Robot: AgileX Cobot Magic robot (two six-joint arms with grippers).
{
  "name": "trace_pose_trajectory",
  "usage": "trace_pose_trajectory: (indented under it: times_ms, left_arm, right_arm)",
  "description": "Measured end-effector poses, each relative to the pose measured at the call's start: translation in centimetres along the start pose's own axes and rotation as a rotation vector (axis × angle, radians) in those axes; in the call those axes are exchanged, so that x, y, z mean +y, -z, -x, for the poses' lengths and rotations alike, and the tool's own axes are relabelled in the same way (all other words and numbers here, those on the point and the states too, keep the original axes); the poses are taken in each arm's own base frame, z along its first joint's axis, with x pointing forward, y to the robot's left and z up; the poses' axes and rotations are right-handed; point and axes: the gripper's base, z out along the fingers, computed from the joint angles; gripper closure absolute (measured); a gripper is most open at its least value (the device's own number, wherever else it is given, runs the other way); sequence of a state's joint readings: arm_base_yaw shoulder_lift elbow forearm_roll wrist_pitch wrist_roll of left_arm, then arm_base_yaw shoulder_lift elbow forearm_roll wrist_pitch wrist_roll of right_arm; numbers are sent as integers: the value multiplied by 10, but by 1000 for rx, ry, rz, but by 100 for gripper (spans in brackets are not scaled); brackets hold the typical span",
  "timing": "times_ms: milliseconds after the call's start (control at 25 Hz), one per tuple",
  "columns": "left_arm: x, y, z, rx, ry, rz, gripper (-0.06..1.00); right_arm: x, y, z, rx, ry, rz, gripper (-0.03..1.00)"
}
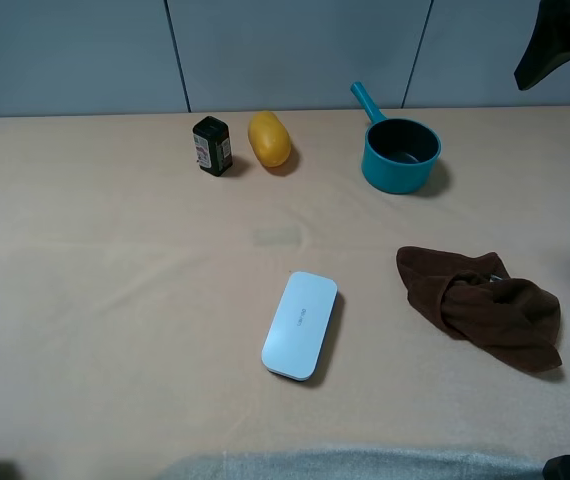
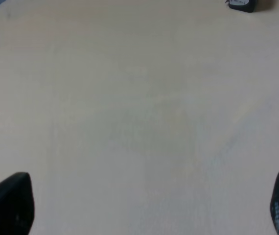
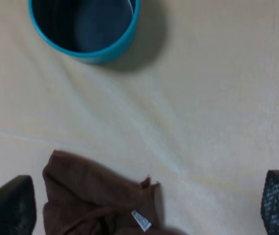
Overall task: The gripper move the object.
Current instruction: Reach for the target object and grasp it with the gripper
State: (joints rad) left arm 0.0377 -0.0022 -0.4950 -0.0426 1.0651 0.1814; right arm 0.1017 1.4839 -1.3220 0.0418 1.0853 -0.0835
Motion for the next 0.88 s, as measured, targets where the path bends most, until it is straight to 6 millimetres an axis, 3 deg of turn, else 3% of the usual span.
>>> trace_pose_trajectory:
  times_ms: [480,880]
  left_arm:
    - [0,0,0,0,0,0,-2]
    - [0,0,0,0,0,0,-2]
  right_arm:
    - [-5,-54,50,85,2,11,28]
    - [-6,-105,73,147,7,40,28]
